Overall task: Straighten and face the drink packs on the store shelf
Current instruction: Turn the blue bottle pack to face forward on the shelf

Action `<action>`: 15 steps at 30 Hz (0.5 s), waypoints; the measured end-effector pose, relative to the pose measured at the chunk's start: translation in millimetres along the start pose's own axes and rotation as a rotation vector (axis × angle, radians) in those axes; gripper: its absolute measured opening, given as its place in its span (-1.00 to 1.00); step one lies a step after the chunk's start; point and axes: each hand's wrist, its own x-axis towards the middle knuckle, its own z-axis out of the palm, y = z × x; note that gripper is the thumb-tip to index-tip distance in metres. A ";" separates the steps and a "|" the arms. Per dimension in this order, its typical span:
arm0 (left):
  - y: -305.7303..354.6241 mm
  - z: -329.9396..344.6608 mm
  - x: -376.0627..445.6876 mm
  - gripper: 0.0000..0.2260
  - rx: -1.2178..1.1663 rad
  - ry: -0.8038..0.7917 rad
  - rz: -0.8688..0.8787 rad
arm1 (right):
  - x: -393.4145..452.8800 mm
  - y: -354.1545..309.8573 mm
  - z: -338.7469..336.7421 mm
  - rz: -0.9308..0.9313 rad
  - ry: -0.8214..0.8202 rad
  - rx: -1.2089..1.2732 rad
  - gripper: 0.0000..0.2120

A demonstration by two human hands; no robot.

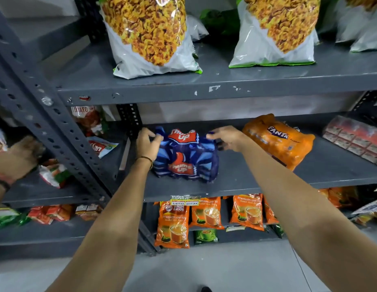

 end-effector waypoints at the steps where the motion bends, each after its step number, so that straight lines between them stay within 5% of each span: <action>1: -2.4 2.1 -9.6 -0.86 -0.045 0.005 -0.027 | 7.4 3.3 2.1 -0.010 0.077 0.022 -0.87; 4: -2.5 7.5 -31.5 -0.76 -0.163 0.054 -0.078 | 21.3 13.4 6.8 -0.044 0.187 0.064 -0.72; 9: -19.6 9.0 -31.5 -0.16 -0.321 -0.122 -0.387 | -17.1 29.9 16.6 0.042 0.122 0.245 -0.26; 12: -47.5 21.1 -21.2 -0.01 -0.391 -0.254 -0.531 | -28.5 40.3 26.4 0.111 0.006 0.363 -0.44; 15: -45.2 17.7 -21.2 -0.13 -0.391 -0.290 -0.533 | -29.9 39.3 32.1 0.131 0.024 0.406 -0.47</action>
